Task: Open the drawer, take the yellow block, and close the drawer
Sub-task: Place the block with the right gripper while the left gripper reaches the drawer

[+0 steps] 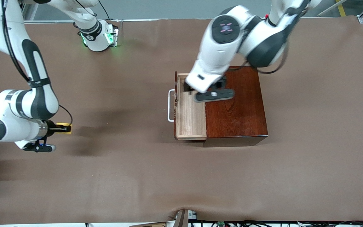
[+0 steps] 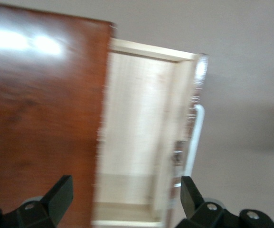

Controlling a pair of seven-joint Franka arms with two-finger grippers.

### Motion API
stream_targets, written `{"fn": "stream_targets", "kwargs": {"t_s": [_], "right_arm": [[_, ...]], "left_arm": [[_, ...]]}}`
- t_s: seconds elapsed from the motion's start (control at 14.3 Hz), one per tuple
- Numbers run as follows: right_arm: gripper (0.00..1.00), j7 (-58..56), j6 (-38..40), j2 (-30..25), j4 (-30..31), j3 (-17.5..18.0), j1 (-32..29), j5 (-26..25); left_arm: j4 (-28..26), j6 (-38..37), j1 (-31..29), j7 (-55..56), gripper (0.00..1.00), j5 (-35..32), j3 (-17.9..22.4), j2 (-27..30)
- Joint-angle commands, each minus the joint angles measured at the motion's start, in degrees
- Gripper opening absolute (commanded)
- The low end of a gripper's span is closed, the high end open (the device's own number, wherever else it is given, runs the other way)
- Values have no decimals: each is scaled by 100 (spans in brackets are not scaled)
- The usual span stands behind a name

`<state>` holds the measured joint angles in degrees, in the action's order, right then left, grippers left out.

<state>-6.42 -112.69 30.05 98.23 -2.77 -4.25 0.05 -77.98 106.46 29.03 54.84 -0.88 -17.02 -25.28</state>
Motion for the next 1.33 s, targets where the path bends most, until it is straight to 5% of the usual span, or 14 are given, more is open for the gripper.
{"fn": "stream_targets", "kwargs": {"t_s": [0.0, 0.35, 0.56, 0.63, 0.7, 0.77, 1.05, 1.26], "right_arm": [[0, -518, -610, -210, 669, 119, -252, -119], [0, -510, -1598, -140, 1365, 127, -375, -331], [4, -440, -1844, -105, 1463, 128, -454, -331], [32, -413, -1844, -87, 1454, 128, -445, -287], [46, -282, -1835, -61, 1436, 136, -462, -269], [99, -220, -1809, -61, 1436, 136, -471, -269], [100, -220, -1240, -262, 1253, 163, -463, -251], [100, -220, -510, -622, 901, 189, -410, -146]], "left_arm": [[459, 731, 540, 1007, 100, -157, 119, -687], [765, 1823, 2314, 2732, 100, -211, 1725, -1522], [846, 2334, 2519, 3251, 100, -202, 1825, -1805], [846, 2457, 2563, 3418, 100, -210, 1842, -1927], [846, 2606, 2633, 3585, 100, -211, 1860, -2033], [846, 2634, 2660, 3839, 100, -211, 1895, -2138], [881, 2643, 3186, 5087, 100, -211, 2421, -2464], [881, 2293, 3231, 5397, 100, -211, 2449, -2456]]}}
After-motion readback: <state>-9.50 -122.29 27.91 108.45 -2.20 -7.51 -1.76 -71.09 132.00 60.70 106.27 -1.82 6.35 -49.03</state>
